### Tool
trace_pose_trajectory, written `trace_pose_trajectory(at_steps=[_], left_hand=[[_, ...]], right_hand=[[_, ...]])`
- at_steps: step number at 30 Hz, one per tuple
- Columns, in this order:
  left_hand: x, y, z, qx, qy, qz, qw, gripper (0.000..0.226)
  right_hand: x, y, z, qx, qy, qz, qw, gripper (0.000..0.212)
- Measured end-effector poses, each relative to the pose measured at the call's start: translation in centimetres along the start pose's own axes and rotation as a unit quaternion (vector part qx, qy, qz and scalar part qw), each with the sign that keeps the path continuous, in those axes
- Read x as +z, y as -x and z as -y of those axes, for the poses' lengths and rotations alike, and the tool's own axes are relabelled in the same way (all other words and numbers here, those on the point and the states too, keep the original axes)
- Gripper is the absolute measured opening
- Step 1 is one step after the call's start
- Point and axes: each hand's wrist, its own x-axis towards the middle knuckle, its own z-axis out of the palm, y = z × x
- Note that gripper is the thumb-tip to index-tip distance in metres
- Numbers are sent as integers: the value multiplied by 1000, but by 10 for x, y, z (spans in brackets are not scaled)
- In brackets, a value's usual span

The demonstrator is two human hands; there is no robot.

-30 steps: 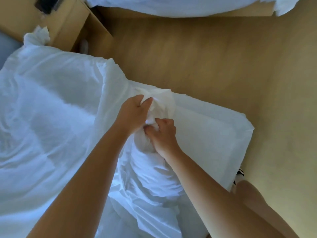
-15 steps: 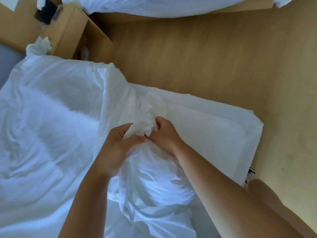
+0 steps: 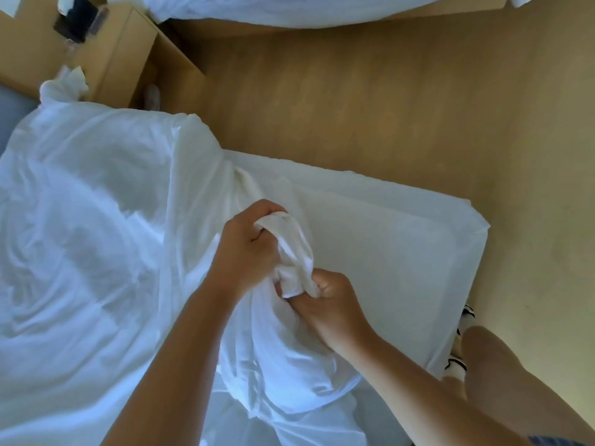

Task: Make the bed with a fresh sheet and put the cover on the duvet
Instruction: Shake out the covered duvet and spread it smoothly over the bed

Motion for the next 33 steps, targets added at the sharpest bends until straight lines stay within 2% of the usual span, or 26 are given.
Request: trace_pose_trajectory(at_steps=[4,6,8,11,14,16,17,19,21,22,23,25,26,28,30,32,33], left_hand=[[-51,23,-34,44,70,-24,996,25],[-87,46,-51,76,74,-49,993,26],[-116,84,-63,106,64,-82,989,30],[-119,146,-60,71,64,-104,990,30],[-96,178,-37,-35,125,-127,983,24],[-86,185,-18,-100,185,-170,963,22],[-81,188,-11,-128,221,-196,947,22],[-71,190,-6,-162,281,-232,917,23],[-61,187,-9,-166,297,-237,910,22],[-57,185,-12,-161,297,-233,912,21],[-56,183,-15,-158,300,-233,912,19],[-58,180,-18,-152,321,-240,903,17],[-61,179,-18,-155,333,-249,896,17],[-64,176,-17,-174,325,-281,886,17],[-62,170,-15,-195,232,-293,907,24],[-59,165,-16,-210,173,-211,939,35],[-57,162,-20,-211,212,-145,943,39]], right_hand=[[11,11,59,-40,-40,43,997,35],[31,27,91,-71,-27,103,992,28],[52,55,112,-91,-31,187,978,13],[62,90,113,-81,-18,265,961,14],[54,93,93,26,22,343,939,16],[47,78,81,184,-25,369,911,34],[46,70,77,273,-80,355,890,43],[47,52,68,375,-166,265,873,51],[56,31,67,411,-173,196,874,45],[64,23,66,415,-157,190,876,45],[70,15,66,408,-116,194,884,41],[83,3,70,384,-18,182,905,16],[86,-1,78,373,-18,165,913,17],[79,-6,95,289,40,138,946,32],[65,-12,114,186,77,118,972,28],[45,2,144,117,33,125,985,34],[30,13,155,59,65,164,983,40]])
